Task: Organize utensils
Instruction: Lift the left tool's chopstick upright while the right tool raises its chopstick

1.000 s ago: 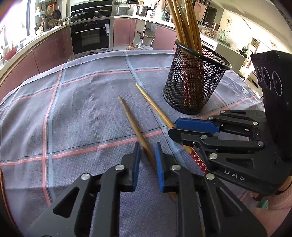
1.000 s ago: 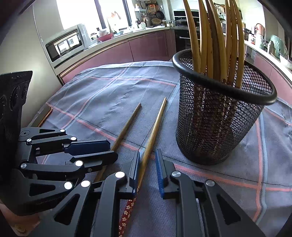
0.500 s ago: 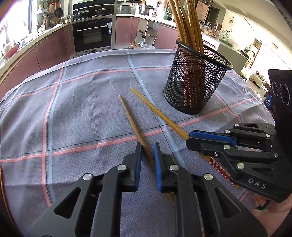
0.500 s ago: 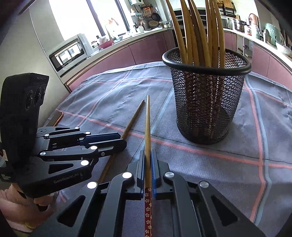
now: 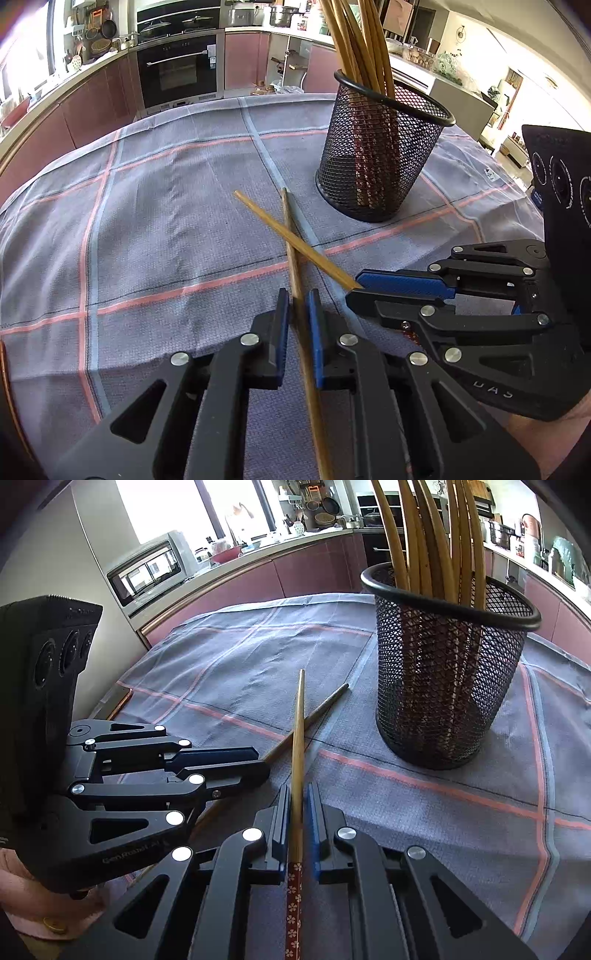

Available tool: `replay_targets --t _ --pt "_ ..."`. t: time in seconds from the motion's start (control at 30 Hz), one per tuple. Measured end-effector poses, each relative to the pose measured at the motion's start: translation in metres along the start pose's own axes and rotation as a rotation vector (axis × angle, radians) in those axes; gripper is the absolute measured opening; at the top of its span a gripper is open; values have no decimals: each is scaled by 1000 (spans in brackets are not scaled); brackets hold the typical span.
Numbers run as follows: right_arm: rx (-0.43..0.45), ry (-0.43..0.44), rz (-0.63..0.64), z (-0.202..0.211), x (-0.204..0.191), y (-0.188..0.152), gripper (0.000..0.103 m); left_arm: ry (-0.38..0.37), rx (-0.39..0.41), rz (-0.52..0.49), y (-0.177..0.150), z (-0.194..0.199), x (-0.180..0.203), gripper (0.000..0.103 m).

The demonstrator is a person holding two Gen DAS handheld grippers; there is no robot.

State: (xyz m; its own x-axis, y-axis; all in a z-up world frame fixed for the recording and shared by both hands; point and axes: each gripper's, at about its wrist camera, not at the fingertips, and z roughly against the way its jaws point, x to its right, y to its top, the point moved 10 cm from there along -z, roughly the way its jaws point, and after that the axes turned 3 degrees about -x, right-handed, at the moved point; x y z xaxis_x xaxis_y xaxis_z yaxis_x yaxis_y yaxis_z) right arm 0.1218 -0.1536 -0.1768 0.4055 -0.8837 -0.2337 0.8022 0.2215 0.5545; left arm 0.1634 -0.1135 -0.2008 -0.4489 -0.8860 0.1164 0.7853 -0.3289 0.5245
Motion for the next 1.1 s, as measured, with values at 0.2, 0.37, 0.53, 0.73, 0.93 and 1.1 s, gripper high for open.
replay_targets --t 0.2,0.37,0.53,0.73,0.93,1.1 --pt "2 -7 11 -5 0 5 8 10 0 10 3 -2 0 9" --pt "9 2 3 -2 2 5 6 19 5 17 3 0 0 8" --pt "54 19 9 14 2 10 6 8 20 22 5 7 0 8" --pt "108 33 10 34 1 19 6 -26 58 29 10 25 1 8" --pt "153 42 12 51 0 25 6 -68 101 41 18 48 3 8" --pt "180 44 5 61 1 28 6 -79 129 43 21 62 3 8"
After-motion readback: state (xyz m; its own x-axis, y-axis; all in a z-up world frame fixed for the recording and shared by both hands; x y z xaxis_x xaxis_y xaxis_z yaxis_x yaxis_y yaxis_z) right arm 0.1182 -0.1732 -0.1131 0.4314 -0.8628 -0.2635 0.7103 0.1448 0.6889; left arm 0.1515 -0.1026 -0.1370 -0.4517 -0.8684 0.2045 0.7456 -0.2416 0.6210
